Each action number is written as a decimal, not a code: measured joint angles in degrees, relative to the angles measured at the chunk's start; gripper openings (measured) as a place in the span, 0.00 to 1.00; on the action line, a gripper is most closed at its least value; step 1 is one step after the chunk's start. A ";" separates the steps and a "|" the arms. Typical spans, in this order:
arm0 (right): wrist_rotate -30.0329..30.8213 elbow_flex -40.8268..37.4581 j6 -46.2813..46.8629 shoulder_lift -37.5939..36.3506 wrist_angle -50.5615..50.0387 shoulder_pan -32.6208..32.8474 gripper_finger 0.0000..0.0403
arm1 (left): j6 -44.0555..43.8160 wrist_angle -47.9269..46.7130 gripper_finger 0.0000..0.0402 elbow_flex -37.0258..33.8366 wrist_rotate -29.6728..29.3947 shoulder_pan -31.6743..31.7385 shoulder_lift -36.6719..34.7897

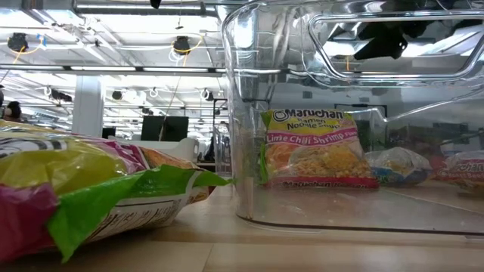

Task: Pick & Place Food Item
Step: Put the red noodle pack into the bottom transparent bin

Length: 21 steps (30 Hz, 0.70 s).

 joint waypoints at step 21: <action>-19.16 0.04 33.39 0.04 -19.40 12.60 0.76 | 0.00 0.00 0.11 0.00 -0.02 0.00 0.00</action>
